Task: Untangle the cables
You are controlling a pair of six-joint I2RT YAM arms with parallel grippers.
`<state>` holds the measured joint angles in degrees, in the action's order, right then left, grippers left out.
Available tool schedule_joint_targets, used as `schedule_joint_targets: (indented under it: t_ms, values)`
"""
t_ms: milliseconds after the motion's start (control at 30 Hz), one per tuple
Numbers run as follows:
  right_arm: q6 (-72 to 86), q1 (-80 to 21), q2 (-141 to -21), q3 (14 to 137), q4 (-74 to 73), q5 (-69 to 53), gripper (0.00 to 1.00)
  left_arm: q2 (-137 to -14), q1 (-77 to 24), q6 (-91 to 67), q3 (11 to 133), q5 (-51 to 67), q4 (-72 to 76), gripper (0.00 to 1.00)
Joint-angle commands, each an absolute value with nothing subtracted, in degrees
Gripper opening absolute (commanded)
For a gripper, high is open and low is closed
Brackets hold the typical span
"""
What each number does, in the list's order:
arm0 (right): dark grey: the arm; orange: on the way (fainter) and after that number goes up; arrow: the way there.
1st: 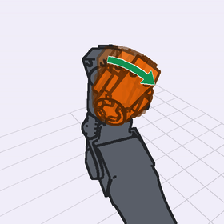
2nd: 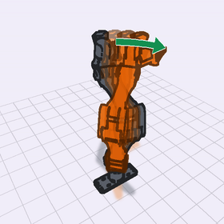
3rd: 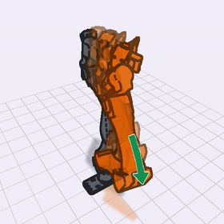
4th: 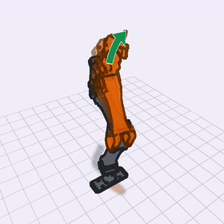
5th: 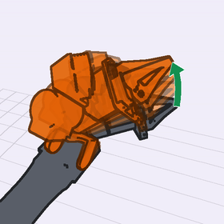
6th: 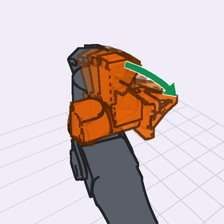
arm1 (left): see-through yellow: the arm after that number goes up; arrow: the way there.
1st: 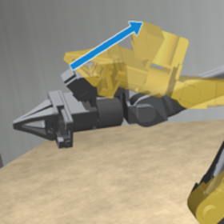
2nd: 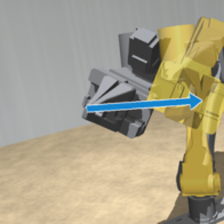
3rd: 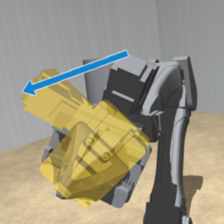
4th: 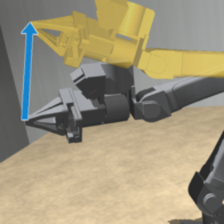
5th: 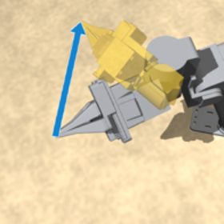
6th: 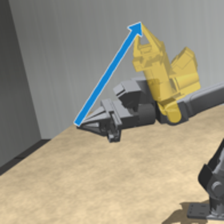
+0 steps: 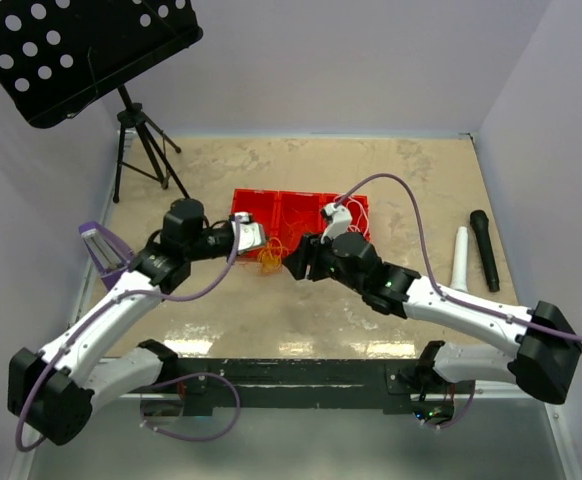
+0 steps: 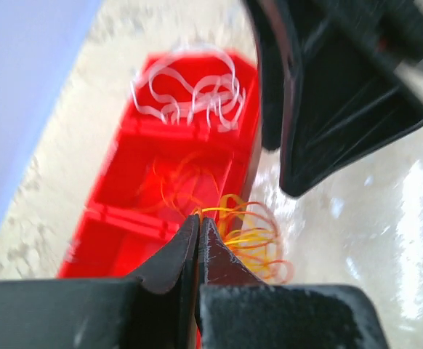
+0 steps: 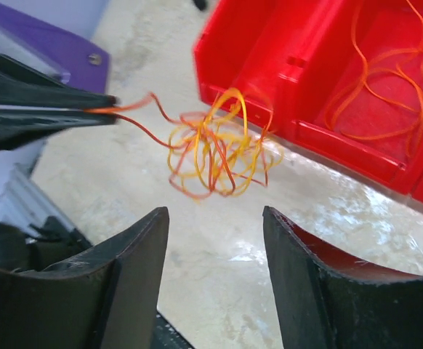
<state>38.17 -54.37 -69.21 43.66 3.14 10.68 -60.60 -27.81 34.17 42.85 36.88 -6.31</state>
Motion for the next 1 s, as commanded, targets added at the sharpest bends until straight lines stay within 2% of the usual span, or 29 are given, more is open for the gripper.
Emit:
schedule_joint_targets:
  t_ms: [0,133,400,633,967]
  values:
    - [33.14,-54.84,-63.29,42.36,9.49,5.37,0.60,-51.61,-28.21,24.80,49.30,45.43,-14.85,0.00]
    - [30.42,-55.89,-61.18,43.24,9.67,5.18,0.64,-45.45,-29.27,22.68,50.71,46.58,-15.55,0.00]
    - [26.28,-62.40,-60.46,49.13,9.14,10.02,0.67,-45.09,-29.27,21.18,53.26,48.34,-18.20,0.00]
    - [29.96,-65.56,-64.86,47.38,12.38,8.00,0.55,-45.00,-29.36,20.13,54.14,47.90,-15.82,0.00]
    - [33.92,-67.50,-65.13,43.85,13.80,12.56,0.56,-43.68,-29.35,17.84,56.86,48.52,-15.03,0.00]
